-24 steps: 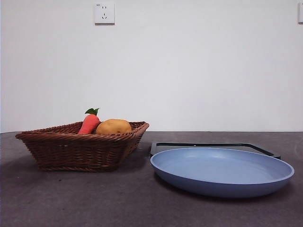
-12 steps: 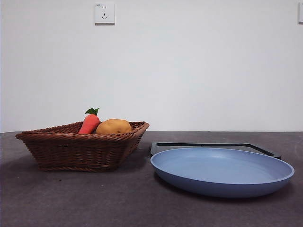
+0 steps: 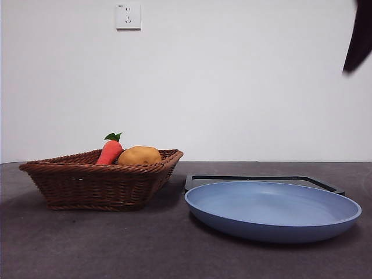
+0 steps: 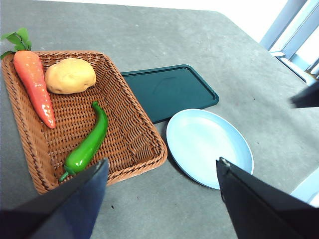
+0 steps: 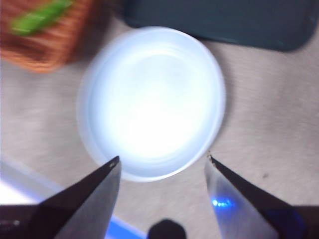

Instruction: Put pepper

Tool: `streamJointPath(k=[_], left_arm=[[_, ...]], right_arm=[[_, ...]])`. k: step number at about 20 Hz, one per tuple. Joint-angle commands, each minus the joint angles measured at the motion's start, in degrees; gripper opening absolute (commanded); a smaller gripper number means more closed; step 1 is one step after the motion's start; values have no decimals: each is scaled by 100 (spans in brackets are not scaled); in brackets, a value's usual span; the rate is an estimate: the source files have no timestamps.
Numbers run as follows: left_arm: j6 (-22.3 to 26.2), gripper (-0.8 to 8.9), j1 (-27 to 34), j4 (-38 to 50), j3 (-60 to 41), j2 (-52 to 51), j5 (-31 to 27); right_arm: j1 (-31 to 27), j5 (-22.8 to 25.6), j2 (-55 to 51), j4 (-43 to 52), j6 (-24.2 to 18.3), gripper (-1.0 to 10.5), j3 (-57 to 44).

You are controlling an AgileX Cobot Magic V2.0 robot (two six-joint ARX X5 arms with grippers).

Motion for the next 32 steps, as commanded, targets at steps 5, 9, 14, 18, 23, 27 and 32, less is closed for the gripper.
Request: streamJointPath(k=[5, 9, 14, 18, 23, 27, 32], left_arm=[[-20, 378, -24, 77, 107, 17, 26], [-17, 378, -24, 77, 107, 17, 13], [-17, 378, -24, 74, 107, 17, 11], [-17, 378, -24, 70, 107, 17, 11], [-17, 378, -24, 70, 107, 20, 9], [-17, 378, -24, 66, 107, 20, 9], [96, 375, -42, 68, 107, 162, -44]], right_arm=[[33, 332, 1812, 660, 28, 295, 96], [55, 330, 2380, 1029, 24, 258, 94], [133, 341, 2778, 1322, 26, 258, 94], [144, 339, 3014, 1493, 33, 235, 94], [160, 332, 3178, 1598, 31, 120, 94], [160, 297, 3220, 1602, 31, 10, 94], [157, 304, 3141, 1523, 92, 3, 94]])
